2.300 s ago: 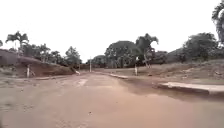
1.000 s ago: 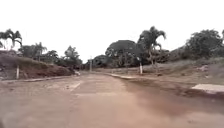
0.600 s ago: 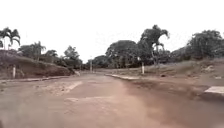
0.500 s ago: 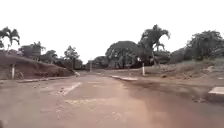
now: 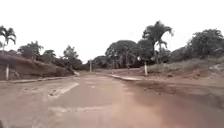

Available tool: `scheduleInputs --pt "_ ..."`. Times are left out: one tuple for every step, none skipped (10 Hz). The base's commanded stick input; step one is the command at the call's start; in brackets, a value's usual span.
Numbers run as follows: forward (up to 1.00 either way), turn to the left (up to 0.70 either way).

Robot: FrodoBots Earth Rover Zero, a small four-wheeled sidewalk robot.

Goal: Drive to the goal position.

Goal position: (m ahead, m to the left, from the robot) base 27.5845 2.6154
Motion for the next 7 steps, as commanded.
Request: scheduleInputs --pt "1.00 0.00" --pt "1.00 0.00" --pt "1.00 0.00" --pt "1.00 0.00" --pt "1.00 0.00" --pt "1.00 0.00" --pt "1.00 0.00"
